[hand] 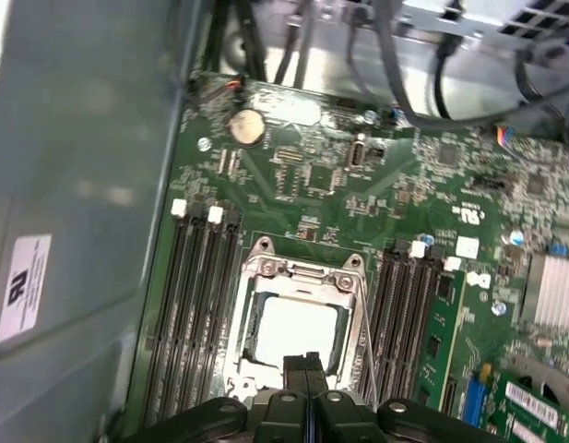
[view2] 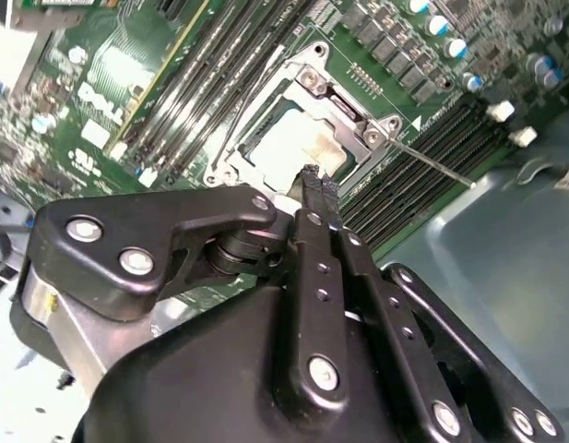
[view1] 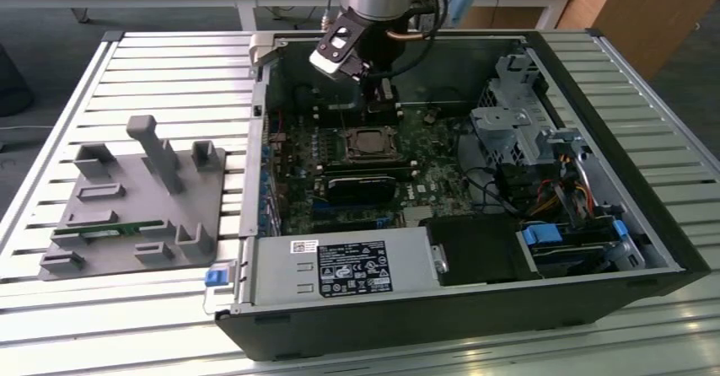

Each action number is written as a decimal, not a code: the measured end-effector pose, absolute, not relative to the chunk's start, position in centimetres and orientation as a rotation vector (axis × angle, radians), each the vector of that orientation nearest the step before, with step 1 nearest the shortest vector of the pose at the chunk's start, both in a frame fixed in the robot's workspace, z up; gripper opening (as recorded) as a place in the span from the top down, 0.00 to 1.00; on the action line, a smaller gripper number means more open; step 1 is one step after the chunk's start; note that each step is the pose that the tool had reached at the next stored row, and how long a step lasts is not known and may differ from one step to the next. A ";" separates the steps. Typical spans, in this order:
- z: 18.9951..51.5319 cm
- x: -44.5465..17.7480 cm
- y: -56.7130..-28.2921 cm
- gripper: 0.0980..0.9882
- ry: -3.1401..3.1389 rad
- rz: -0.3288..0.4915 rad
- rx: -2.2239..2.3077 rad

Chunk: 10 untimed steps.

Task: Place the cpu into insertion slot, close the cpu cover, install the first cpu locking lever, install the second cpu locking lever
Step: 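Install the first cpu locking lever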

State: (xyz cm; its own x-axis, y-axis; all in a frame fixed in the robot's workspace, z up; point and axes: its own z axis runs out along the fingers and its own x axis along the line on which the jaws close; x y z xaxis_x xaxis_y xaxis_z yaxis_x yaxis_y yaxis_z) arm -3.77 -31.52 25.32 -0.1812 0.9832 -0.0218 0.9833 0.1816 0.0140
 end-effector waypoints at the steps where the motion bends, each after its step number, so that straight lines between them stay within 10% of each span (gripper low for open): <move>1: 25.3 -3.8 -31.5 0.99 2.413 -0.005 1.972; 10: 25.3 -3.8 -31.5 0.99 2.566 -0.001 1.767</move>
State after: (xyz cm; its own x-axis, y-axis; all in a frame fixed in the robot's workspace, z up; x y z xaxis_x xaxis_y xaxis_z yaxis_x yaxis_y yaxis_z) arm -3.77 -31.52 25.28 -0.3567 0.9340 -0.0217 0.9340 0.3570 0.0140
